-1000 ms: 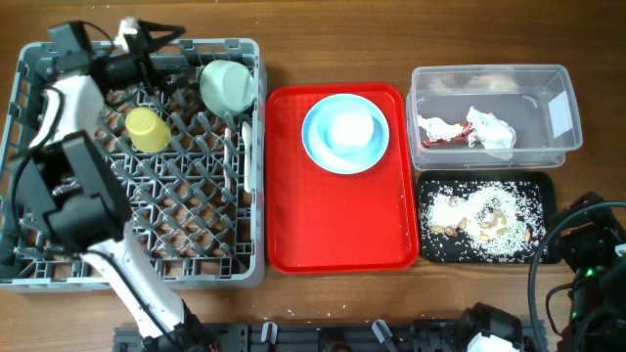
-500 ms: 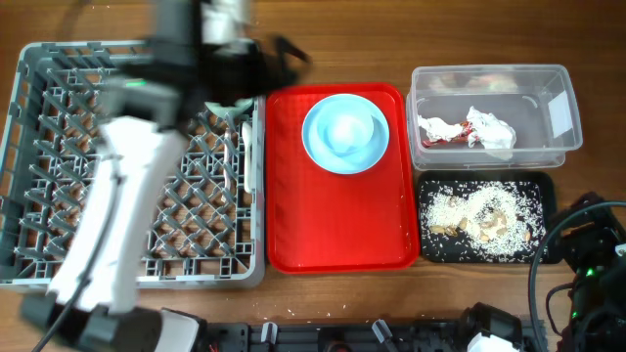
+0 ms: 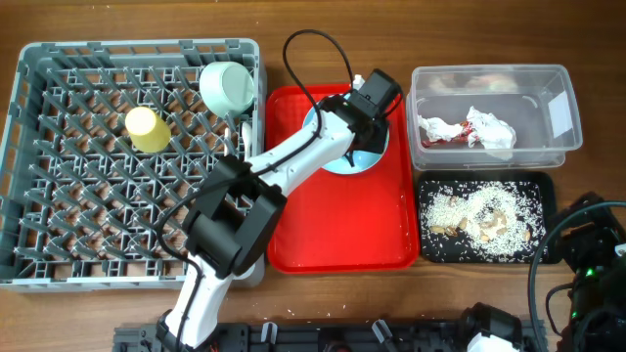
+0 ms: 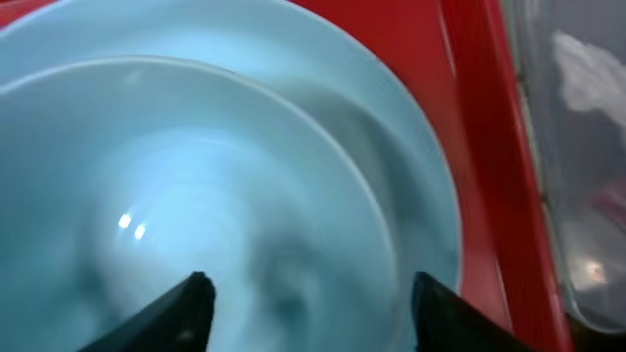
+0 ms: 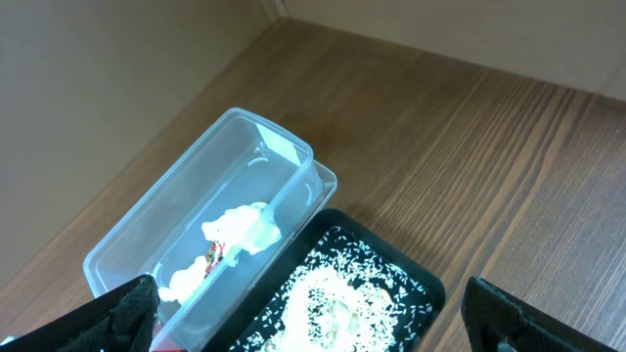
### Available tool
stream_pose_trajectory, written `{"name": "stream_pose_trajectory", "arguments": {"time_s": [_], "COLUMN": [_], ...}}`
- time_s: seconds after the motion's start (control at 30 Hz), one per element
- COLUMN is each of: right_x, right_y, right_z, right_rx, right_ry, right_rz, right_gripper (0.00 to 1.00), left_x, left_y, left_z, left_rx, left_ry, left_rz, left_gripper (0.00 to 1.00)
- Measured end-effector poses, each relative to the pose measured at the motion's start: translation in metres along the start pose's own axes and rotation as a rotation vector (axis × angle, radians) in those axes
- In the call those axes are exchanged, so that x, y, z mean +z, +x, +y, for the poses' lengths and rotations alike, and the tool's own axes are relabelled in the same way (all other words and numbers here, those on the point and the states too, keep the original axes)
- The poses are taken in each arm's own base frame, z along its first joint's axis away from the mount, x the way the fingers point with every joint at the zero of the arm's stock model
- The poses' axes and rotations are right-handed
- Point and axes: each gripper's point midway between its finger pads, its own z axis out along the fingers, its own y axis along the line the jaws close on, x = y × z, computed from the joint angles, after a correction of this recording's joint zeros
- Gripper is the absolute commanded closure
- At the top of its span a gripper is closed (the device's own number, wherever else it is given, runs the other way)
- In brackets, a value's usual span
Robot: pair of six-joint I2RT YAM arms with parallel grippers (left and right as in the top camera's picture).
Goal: Sort waste into correct bins and load items into the dishwasher rack
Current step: 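Reach the left gripper to the light-blue bowl on the plate and grasp it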
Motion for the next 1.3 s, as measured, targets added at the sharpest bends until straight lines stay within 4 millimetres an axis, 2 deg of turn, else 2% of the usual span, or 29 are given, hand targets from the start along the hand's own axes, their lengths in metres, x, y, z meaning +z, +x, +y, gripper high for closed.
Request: {"name": "stream_pose_trajectory", "arguments": {"time_s": [0.03,0.13,0.2,0.23,0.3,0.33,0.37,0.4,0.43,0.47,0.5,0.53,0.57,0.6,0.63,0.67,0.7,0.77,0.8,0.87,0.97,1.0,1.03,1.07,1.2,1.3], "right_x": [0.000,0.000,0.000,0.000,0.000,0.000,0.000,0.000,0.000,0.000,0.000,0.000,0.000,0.000,0.000,0.000,0.000,0.000,0.000,0.000,0.000,0.000,0.000,0.000,0.000,0.000], "right_y": [0.000,0.000,0.000,0.000,0.000,0.000,0.000,0.000,0.000,0.000,0.000,0.000,0.000,0.000,0.000,0.000,0.000,0.000,0.000,0.000,0.000,0.000,0.000,0.000,0.000,0.000], "right_z": [0.000,0.000,0.000,0.000,0.000,0.000,0.000,0.000,0.000,0.000,0.000,0.000,0.000,0.000,0.000,0.000,0.000,0.000,0.000,0.000,0.000,0.000,0.000,0.000,0.000,0.000], "right_rx": [0.000,0.000,0.000,0.000,0.000,0.000,0.000,0.000,0.000,0.000,0.000,0.000,0.000,0.000,0.000,0.000,0.000,0.000,0.000,0.000,0.000,0.000,0.000,0.000,0.000,0.000], "right_ry": [0.000,0.000,0.000,0.000,0.000,0.000,0.000,0.000,0.000,0.000,0.000,0.000,0.000,0.000,0.000,0.000,0.000,0.000,0.000,0.000,0.000,0.000,0.000,0.000,-0.001,0.000], "right_rz": [0.000,0.000,0.000,0.000,0.000,0.001,0.000,0.000,0.001,0.000,0.000,0.000,0.000,0.000,0.000,0.000,0.000,0.000,0.000,0.000,0.000,0.000,0.000,0.000,-0.001,0.000], "right_gripper": [0.01,0.00,0.00,0.00,0.00,0.00,0.00,0.00,0.00,0.00,0.00,0.00,0.00,0.00,0.00,0.00,0.00,0.00,0.00,0.00,0.00,0.00,0.00,0.00,0.00,0.00], "left_x": [0.000,0.000,-0.009,-0.018,-0.054,-0.082,-0.115,-0.175,-0.214,-0.271,-0.321,-0.346,-0.358,-0.363,-0.360,-0.352,-0.337,-0.293,-0.282,-0.264,-0.260,-0.261,-0.262,-0.261,-0.250,-0.245], "left_y": [-0.003,-0.007,-0.014,-0.016,-0.024,-0.030,-0.036,-0.049,-0.058,-0.059,-0.058,-0.053,-0.043,-0.031,-0.014,-0.008,0.001,0.016,0.021,0.037,0.042,0.040,0.038,0.034,0.021,0.002], "left_z": [0.004,0.011,0.016,0.016,0.014,0.011,0.008,0.004,0.007,0.020,0.045,0.067,0.085,0.101,0.120,0.126,0.134,0.165,0.174,0.177,0.161,0.155,0.149,0.142,0.091,0.037], "left_rx": [-0.003,-0.010,-0.019,-0.022,-0.027,-0.032,-0.039,-0.057,-0.073,-0.105,-0.156,-0.193,-0.220,-0.250,-0.293,-0.308,-0.342,-0.454,-0.483,-0.496,-0.449,-0.421,-0.392,-0.353,-0.131,0.097], "left_ry": [-0.007,-0.025,-0.031,-0.029,-0.001,0.026,0.066,0.139,0.184,0.254,0.301,0.325,0.342,0.368,0.420,0.465,0.526,0.613,0.634,0.728,0.831,0.854,0.870,0.885,0.923,0.960], "left_rz": [-0.007,-0.019,-0.039,-0.044,-0.064,-0.083,-0.112,-0.191,-0.252,-0.310,-0.368,-0.383,-0.364,-0.320,-0.229,-0.178,-0.089,0.068,0.103,0.168,0.174,0.163,0.153,0.139,0.091,-0.017], "left_gripper": [0.96,0.96,0.96,0.96,0.94,0.85,0.87,0.91,0.95,0.96,0.96,0.96,0.96,0.96,0.96,0.96,0.96,0.96,0.94,0.91,0.80,0.71,0.41,0.00,0.00,0.00]}}
